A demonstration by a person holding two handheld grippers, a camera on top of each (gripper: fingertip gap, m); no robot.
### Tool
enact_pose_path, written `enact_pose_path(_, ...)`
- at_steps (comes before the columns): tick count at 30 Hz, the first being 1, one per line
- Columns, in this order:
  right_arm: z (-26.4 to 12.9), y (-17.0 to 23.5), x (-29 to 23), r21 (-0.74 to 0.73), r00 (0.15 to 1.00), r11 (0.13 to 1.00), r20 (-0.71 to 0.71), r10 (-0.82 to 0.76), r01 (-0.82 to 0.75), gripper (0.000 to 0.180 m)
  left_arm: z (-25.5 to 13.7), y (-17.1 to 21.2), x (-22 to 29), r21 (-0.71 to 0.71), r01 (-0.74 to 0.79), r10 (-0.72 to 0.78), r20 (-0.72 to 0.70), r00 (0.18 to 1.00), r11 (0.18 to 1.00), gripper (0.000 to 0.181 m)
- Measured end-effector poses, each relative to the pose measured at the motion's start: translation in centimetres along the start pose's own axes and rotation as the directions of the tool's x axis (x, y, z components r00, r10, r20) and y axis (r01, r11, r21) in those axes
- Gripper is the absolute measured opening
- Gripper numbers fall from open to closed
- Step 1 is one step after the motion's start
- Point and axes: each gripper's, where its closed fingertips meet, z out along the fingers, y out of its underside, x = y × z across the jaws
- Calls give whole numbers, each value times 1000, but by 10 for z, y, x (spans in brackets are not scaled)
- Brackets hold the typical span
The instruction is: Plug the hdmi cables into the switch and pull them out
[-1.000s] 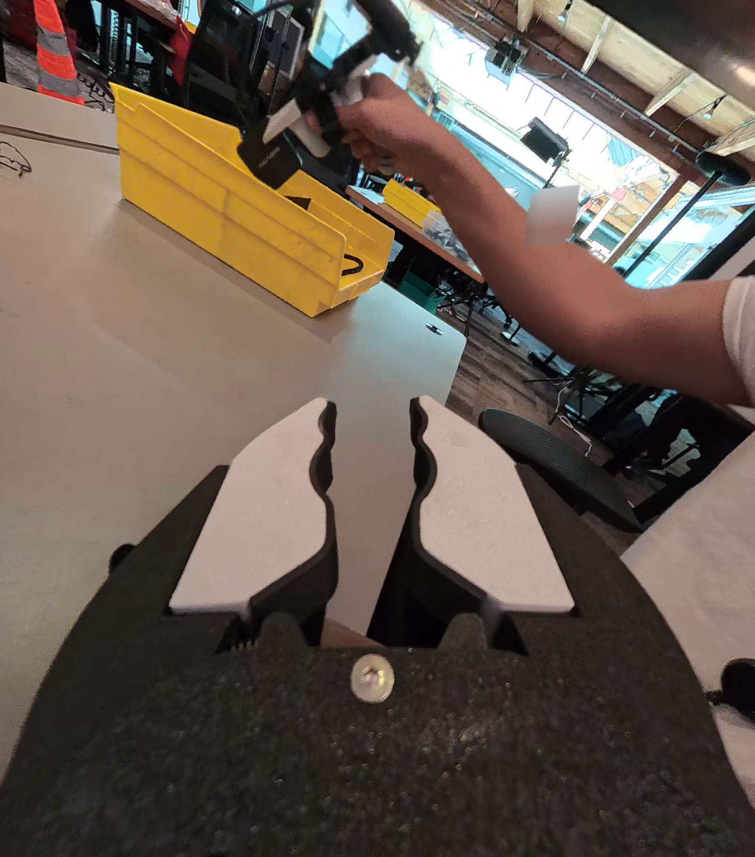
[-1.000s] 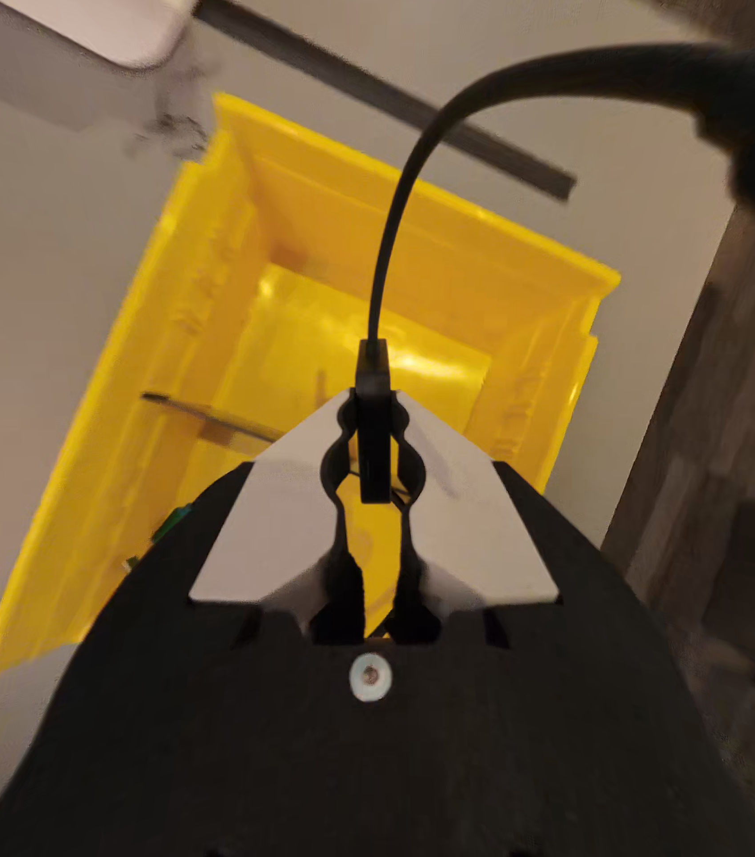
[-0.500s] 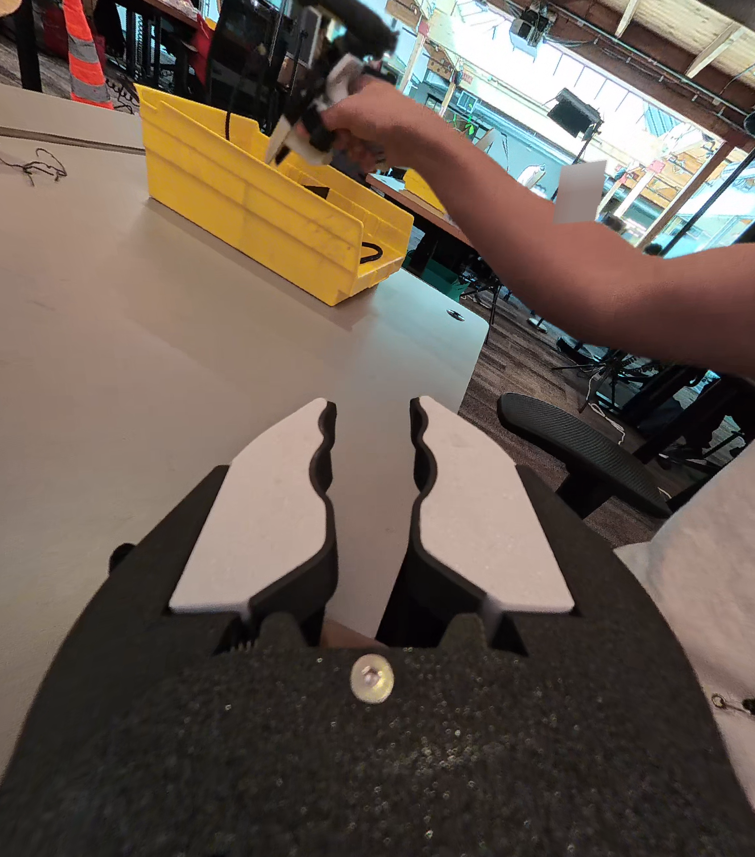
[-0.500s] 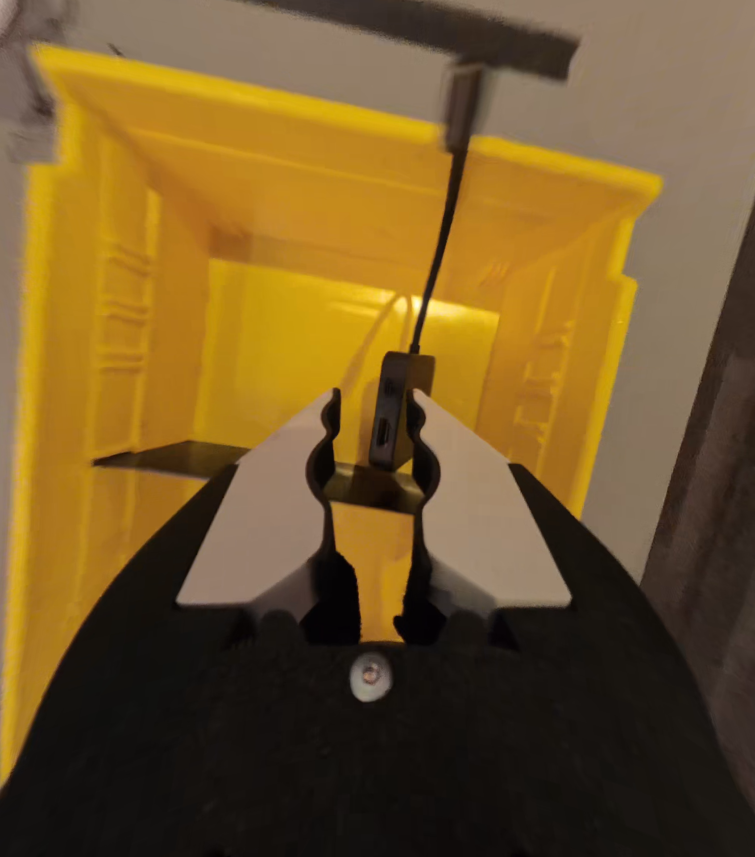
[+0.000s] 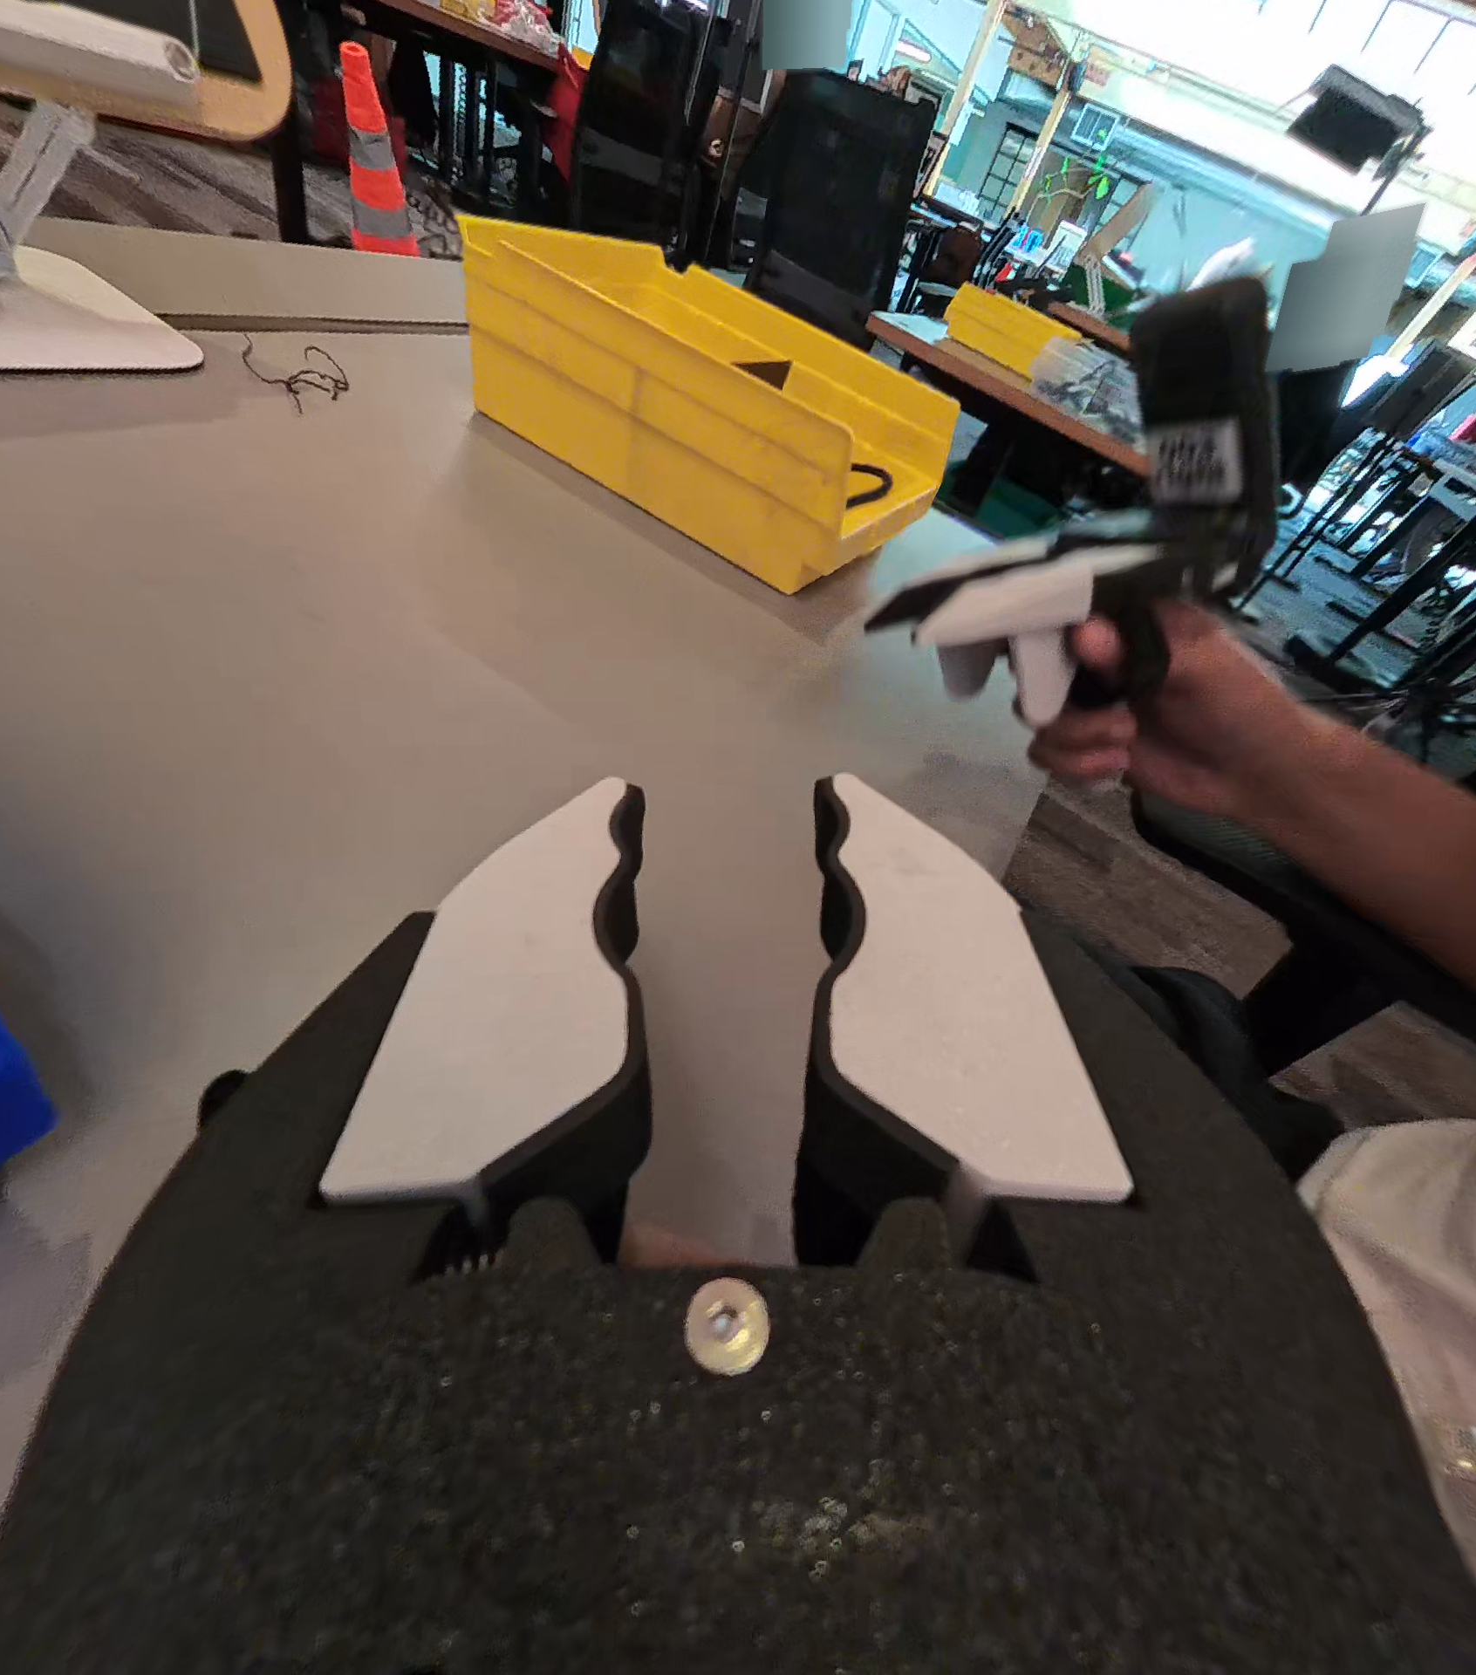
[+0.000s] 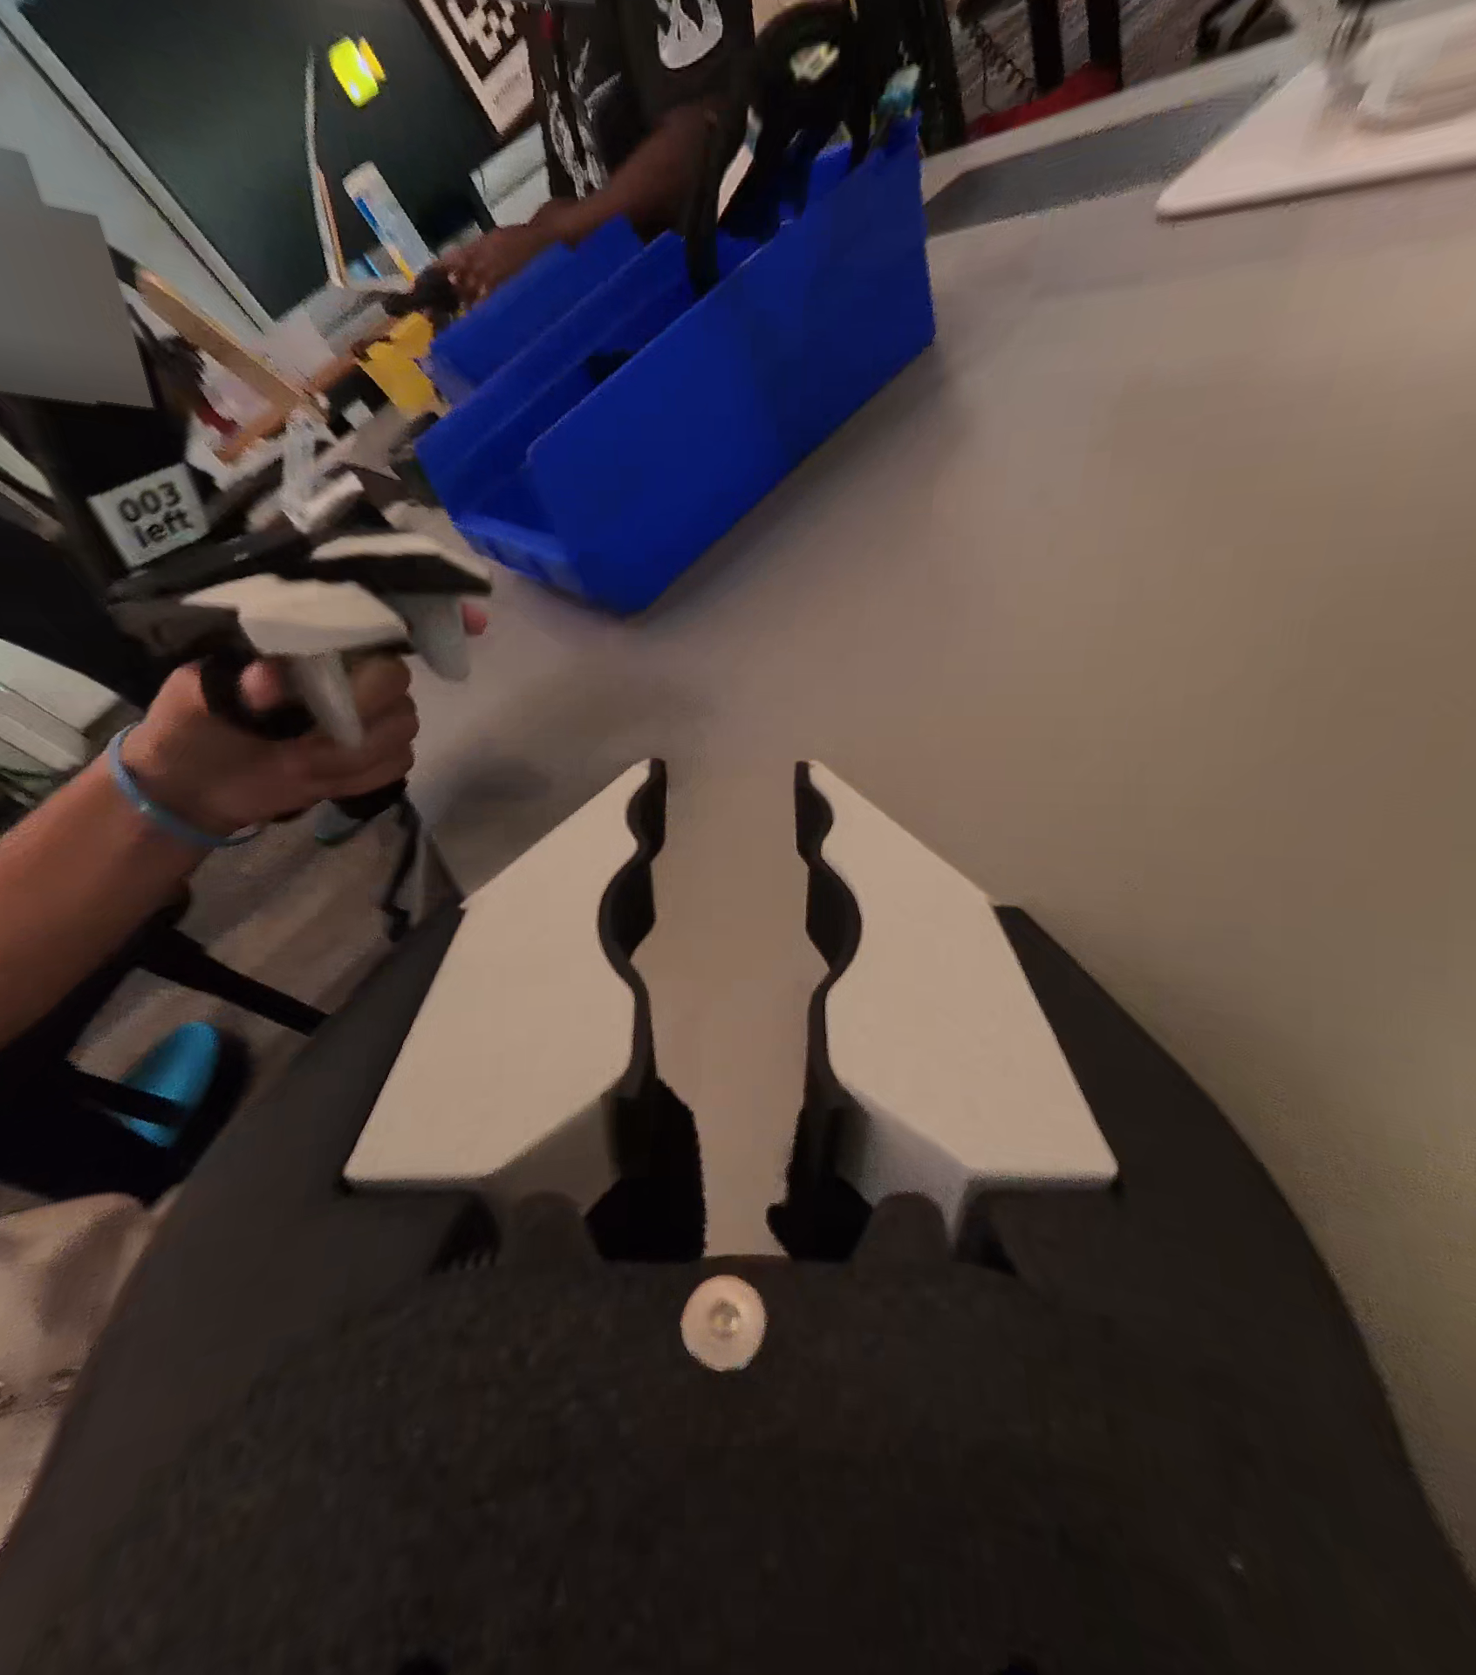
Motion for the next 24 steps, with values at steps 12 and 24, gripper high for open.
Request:
enact_pose_path(12, -3, 13, 0, -47, 995, 997, 80, 65, -61, 29, -54, -134, -221, 321, 627, -697, 194, 691, 710, 64)
enact_pose_path(24, -2, 22, -4, -86, 988, 992, 112, 106, -96, 29, -19, -125, -316, 521, 833, -962, -78, 260, 183, 67)
